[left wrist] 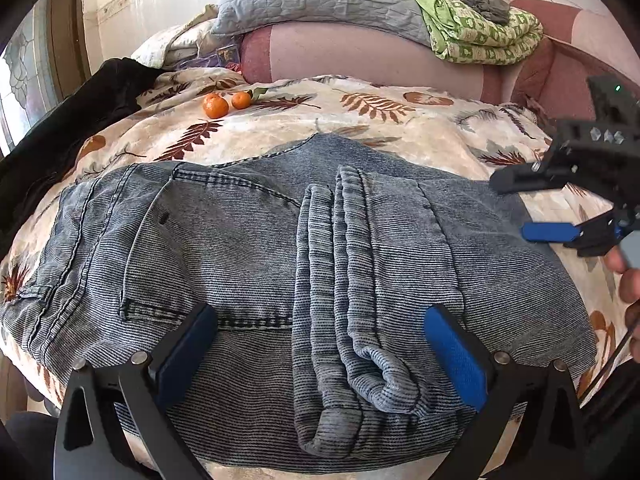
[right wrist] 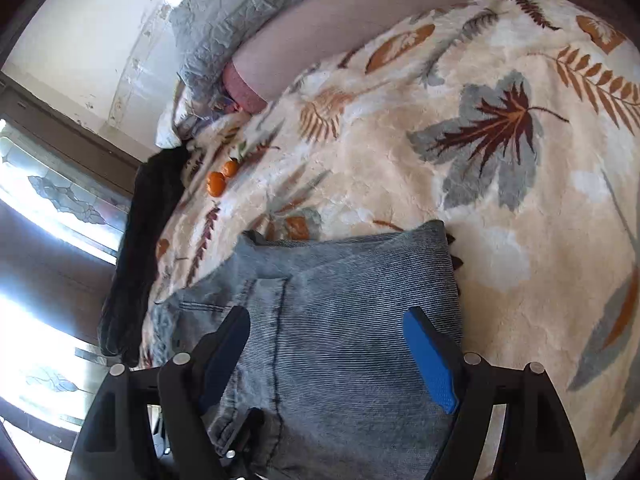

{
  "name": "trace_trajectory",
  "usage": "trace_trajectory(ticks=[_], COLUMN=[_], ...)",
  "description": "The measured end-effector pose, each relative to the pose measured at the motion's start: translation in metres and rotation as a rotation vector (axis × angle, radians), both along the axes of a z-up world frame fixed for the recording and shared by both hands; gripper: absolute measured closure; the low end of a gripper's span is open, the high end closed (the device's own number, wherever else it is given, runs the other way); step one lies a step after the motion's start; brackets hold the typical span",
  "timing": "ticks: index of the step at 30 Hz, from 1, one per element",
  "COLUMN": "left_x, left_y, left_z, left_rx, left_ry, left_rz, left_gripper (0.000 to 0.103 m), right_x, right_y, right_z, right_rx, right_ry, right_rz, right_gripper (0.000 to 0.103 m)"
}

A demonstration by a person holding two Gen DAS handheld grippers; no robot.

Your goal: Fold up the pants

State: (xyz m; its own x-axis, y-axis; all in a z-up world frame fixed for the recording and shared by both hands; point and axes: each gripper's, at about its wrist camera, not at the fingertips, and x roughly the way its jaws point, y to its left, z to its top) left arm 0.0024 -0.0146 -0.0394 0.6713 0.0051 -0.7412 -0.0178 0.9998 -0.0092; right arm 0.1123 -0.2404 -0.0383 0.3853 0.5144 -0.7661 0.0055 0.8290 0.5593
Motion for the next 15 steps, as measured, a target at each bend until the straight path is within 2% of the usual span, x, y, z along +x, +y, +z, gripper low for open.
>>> trace_trajectory(ticks=[2,4,9,14,15], left_x=[-0.001,-0.001,0.0,0.0,-0.001], left_y=[0.0,0.0,0.002,0.003,0.003], left_z=[0.0,0.0,0.001,0.002,0.002], left_rx=[0.001,-0.002,-0.021,-0.038,-0.036], left_ry=[-0.002,-0.003,-0.003,-0.007,-0.009], left_rz=[-0.004,-0.008,-0.001,0.012,0.013], left_gripper=[0.0,0.0,0.0,0.0,0.0], right_x=[-0.002,-0.005,-0.036,-0.065,-0.069], right_y=[-0.001,-0.001,-0.003,0.002,0.002], right_z=[-0.003,0.004,0.027,0.002,-0.001], right_rx=[0.011,0.003,0.026,0.005,0.01], right_ry=[-0.029,-0.022,-0.083,-0.037,-0.069], right_rz=[-0.003,-0.004,0.006,0.067,0.071], right_gripper=[0.021,0.021,0.021,0.021,0.021])
